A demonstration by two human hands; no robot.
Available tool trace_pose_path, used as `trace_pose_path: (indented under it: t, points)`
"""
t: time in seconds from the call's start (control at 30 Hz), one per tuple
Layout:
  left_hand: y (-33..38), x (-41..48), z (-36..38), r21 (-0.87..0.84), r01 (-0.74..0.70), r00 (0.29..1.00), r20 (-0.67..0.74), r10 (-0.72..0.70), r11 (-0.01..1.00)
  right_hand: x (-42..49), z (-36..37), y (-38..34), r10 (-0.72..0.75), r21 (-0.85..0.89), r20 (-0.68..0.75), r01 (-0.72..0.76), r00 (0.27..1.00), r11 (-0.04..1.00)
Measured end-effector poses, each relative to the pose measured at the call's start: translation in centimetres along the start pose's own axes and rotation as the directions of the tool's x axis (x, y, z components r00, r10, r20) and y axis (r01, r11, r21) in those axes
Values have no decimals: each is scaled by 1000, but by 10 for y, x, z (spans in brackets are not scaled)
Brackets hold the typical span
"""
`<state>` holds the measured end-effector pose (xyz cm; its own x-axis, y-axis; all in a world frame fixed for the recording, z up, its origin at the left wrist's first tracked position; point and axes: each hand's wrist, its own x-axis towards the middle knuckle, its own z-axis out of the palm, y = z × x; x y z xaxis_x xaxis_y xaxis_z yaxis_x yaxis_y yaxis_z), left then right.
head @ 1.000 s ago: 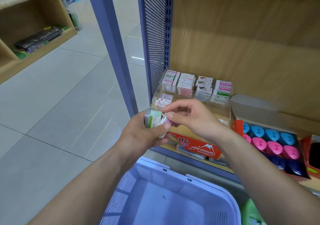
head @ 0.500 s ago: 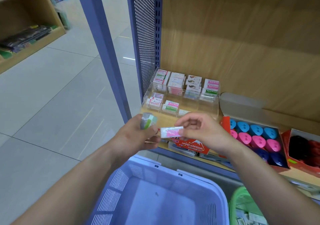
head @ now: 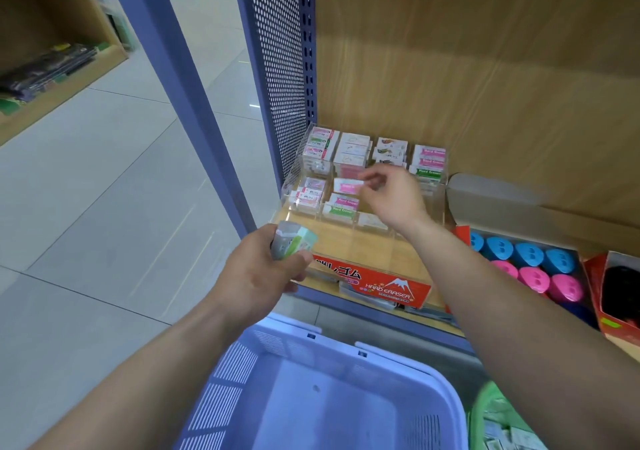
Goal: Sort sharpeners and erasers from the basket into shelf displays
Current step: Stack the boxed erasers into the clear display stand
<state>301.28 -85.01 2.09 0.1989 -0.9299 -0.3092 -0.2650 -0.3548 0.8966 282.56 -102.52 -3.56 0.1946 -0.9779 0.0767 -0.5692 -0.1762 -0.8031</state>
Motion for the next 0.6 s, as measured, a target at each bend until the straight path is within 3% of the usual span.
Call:
trace_pose_path:
  t: [0.4, 0.6]
  points:
    - [0, 1, -5, -168, 27, 991, -123, -48, 985, 29, 22, 9, -66, -365, 156, 119, 986, 923]
    - [5, -1, -8, -222, 22, 987, -149, -56, 975, 31, 19, 1, 35, -542, 348, 171, 937, 823]
